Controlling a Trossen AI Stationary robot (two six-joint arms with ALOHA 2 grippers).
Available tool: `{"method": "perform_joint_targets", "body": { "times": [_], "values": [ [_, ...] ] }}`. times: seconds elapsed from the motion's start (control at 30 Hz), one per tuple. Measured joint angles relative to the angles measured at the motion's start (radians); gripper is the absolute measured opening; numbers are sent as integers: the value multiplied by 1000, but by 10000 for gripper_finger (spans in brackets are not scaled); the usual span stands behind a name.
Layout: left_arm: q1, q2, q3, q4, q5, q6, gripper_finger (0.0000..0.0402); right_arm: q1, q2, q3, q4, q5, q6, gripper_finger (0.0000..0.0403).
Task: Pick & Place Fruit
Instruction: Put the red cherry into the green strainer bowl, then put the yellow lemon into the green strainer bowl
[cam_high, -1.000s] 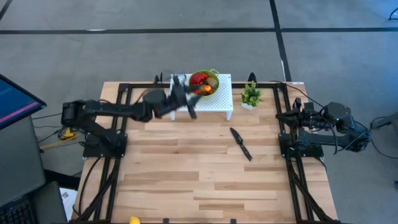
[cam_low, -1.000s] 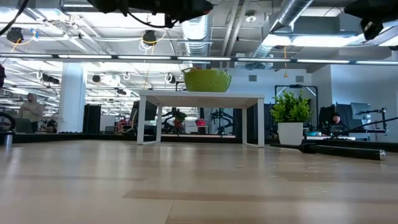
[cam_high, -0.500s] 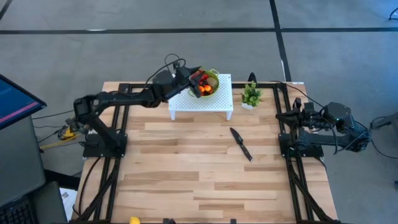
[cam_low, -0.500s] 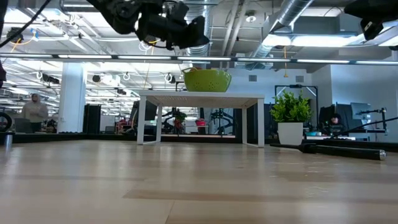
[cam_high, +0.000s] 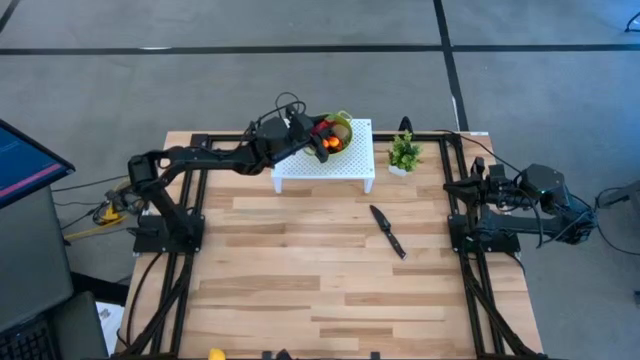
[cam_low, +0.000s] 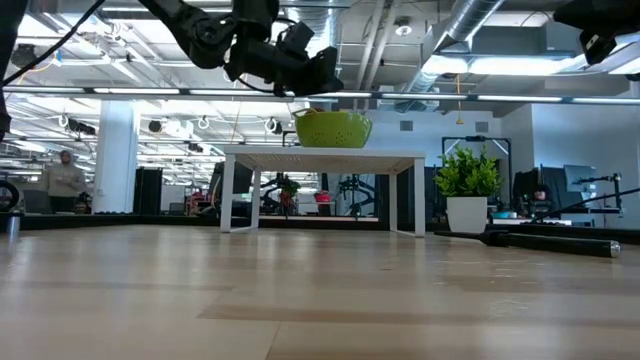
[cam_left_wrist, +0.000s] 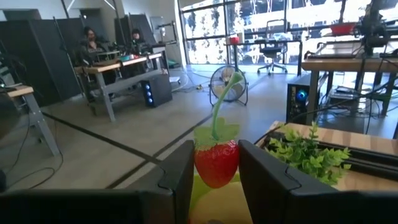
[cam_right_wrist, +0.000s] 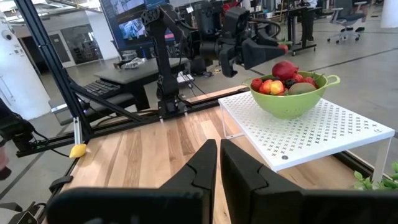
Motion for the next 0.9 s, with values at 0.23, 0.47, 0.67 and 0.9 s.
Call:
{"method": "perform_joint_targets", "body": {
  "times": [0.23,0.47,0.67,0.9],
  "values": [
    [0,0,0,-9,4,0,116,0,0,0,0,0,0,17],
    [0,0,0,-9,4,0,155,0,0,0,0,0,0,17],
    [-1,0,0,-8,4,-1,178,0,0,0,0,0,0,17],
    [-78,-47,0,-51,6,-30,181,0,0,0,0,0,0,17]
  ]
}}
